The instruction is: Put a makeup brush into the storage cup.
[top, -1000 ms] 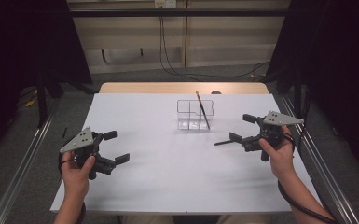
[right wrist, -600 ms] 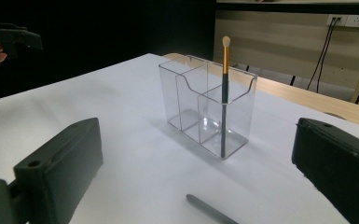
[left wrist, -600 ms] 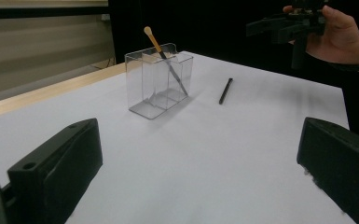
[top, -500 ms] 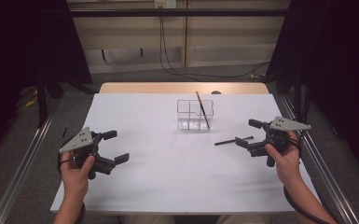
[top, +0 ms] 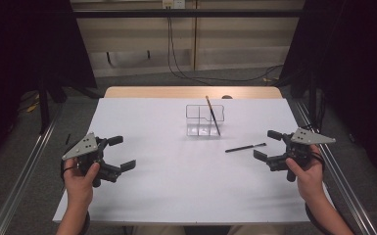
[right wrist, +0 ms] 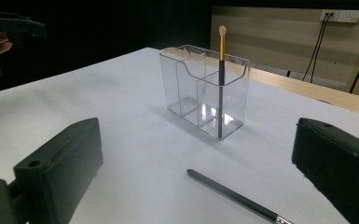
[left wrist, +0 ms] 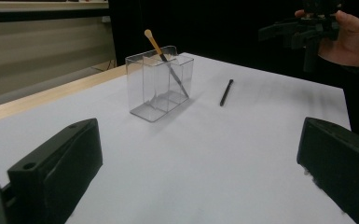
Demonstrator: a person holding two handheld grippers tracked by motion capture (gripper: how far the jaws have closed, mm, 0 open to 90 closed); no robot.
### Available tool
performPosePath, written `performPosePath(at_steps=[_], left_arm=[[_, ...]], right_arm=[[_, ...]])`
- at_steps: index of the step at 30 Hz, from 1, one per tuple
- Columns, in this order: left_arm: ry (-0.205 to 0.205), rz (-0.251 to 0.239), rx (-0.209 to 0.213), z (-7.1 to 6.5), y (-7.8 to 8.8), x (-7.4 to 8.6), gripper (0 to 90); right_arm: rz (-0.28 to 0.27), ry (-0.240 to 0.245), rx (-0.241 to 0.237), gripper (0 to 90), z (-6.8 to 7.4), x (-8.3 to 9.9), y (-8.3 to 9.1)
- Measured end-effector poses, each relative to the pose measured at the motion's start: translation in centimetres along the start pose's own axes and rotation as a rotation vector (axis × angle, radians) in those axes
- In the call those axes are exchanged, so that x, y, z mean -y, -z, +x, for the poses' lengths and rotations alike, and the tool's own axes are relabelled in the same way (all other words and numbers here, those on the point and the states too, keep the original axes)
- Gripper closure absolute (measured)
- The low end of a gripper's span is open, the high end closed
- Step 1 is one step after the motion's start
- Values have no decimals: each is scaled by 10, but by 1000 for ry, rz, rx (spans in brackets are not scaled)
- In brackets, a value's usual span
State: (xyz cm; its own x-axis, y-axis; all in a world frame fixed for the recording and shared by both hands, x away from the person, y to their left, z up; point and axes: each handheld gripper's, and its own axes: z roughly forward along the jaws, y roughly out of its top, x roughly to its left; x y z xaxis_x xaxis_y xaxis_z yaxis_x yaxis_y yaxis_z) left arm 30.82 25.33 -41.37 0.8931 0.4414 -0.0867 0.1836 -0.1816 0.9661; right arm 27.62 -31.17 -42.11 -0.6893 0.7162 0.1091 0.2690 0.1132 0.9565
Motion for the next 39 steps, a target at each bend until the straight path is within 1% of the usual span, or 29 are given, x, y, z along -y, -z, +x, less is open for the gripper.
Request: performPosePath(at_steps=[4,13,19,22,25,29,34,39], left_arm=[[0,4,-1,0,-1,0,0],[-4,8,0,1,-1,1,0],[-10,6,-4,2,0,0,0],[-6,-1,-3,2,-1,-1,1],[-9,5,-1,2,-2,-1,0],[-8,4,-2,2,-2,-1,0],[-8,9,2,1,-3,0,0],[-8,9,5,1,-4,-1,0]], right_arm=[[4,-4,10,15,-1,3,2],[7,-8,16,15,-1,8,7],[6,-9,18,15,-2,8,8],[5,-6,21,15,-2,9,9],[3,-7,27,15,-3,8,10],[3,-3,31,15,-5,7,9],[-4,-10,30,15,-8,4,6],[-5,-6,39,15,-10,2,4]])
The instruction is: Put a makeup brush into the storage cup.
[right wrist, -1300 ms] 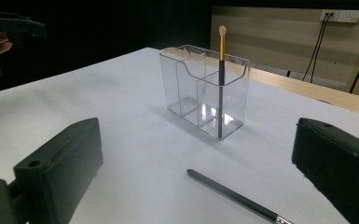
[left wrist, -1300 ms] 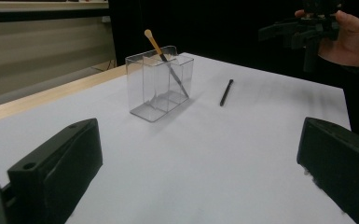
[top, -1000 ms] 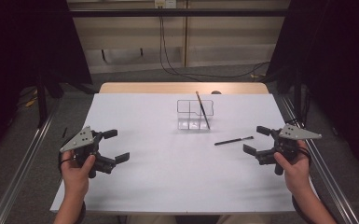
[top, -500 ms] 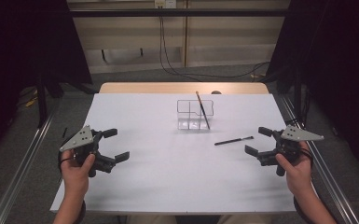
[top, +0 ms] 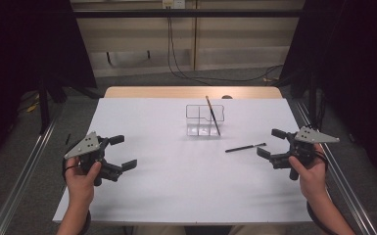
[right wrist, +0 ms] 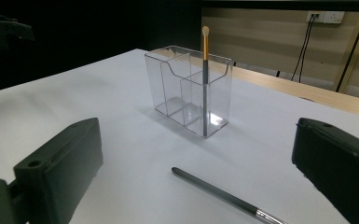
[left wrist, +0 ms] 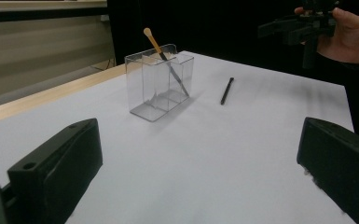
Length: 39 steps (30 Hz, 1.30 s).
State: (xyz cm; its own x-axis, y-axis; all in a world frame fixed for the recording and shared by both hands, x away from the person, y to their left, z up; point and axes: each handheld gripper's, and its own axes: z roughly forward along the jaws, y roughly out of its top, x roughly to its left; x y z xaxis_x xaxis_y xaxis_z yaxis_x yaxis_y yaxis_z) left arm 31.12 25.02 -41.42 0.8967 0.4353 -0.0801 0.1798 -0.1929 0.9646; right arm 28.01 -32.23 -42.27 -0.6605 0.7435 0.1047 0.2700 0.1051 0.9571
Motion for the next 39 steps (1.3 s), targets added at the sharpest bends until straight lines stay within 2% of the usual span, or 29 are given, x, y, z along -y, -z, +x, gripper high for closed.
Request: performPosePath(at_steps=[39], left_arm=[[-1,9,-4,1,-1,1,0]], right_arm=[[1,-2,23,15,-18,-11,-35]])
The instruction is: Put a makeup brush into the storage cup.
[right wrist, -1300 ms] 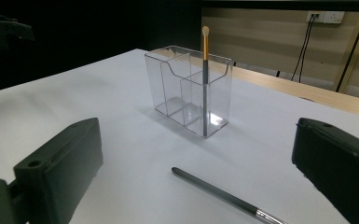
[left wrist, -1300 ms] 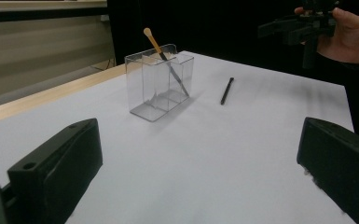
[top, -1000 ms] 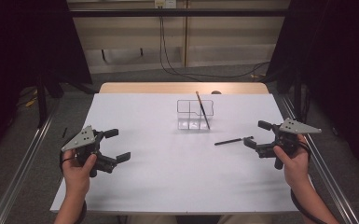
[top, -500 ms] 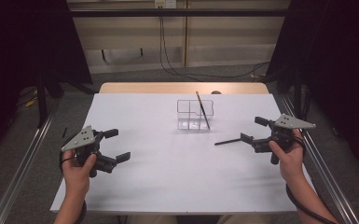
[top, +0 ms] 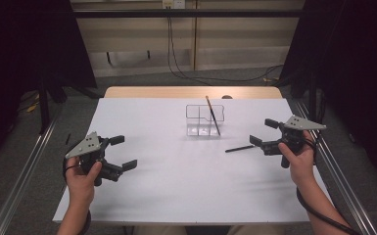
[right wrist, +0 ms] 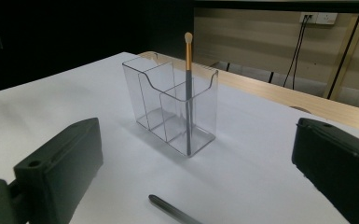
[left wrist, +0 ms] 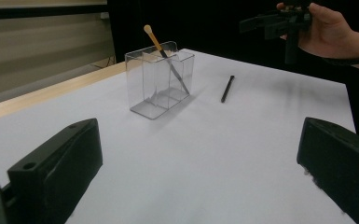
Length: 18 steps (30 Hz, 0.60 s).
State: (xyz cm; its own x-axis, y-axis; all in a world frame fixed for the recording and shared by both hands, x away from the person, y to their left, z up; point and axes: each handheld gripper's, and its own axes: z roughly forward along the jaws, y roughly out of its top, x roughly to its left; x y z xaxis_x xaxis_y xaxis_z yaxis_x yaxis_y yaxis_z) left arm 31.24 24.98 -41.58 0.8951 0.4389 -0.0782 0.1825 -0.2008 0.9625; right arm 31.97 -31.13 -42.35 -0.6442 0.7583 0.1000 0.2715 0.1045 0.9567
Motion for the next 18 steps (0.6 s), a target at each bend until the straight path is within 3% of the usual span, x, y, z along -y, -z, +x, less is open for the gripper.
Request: performPosePath(at_steps=[18], left_arm=[[0,0,3,0,0,0,0]], right_arm=[[2,-3,9,15,-8,-10,-20]])
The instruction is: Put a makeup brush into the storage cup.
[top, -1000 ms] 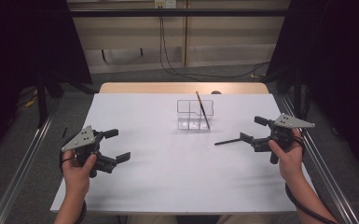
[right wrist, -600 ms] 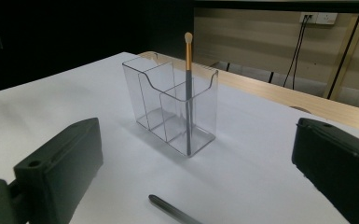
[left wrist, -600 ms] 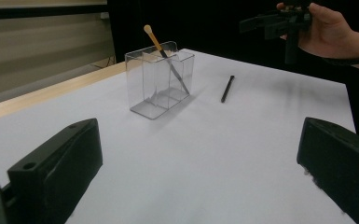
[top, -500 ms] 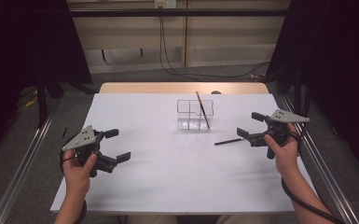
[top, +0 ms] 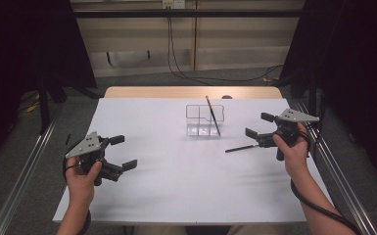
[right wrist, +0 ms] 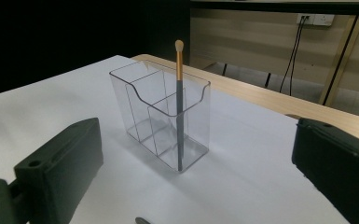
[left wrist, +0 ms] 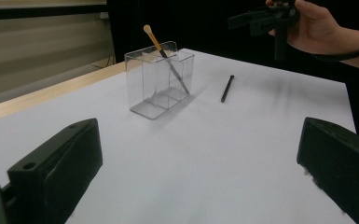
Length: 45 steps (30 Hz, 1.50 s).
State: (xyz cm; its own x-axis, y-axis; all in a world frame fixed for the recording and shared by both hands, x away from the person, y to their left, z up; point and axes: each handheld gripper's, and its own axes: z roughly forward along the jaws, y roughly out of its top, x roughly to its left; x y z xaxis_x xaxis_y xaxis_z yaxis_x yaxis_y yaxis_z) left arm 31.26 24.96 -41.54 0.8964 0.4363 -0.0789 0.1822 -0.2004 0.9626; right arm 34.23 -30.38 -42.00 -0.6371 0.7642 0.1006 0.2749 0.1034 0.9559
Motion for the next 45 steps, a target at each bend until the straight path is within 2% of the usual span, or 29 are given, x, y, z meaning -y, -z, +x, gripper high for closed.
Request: performPosePath(at_steps=[10,17,34,45], left_arm=[[-2,2,0,0,0,0,1],[0,2,3,1,0,0,0],[2,9,5,1,-2,0,0],[3,14,7,1,-3,1,0]], right_arm=[[51,-27,12,16,-8,3,-11],[108,-32,14,18,-11,4,-18],[287,-43,14,22,-19,5,-26],[413,-7,-15,27,-18,8,-35]])
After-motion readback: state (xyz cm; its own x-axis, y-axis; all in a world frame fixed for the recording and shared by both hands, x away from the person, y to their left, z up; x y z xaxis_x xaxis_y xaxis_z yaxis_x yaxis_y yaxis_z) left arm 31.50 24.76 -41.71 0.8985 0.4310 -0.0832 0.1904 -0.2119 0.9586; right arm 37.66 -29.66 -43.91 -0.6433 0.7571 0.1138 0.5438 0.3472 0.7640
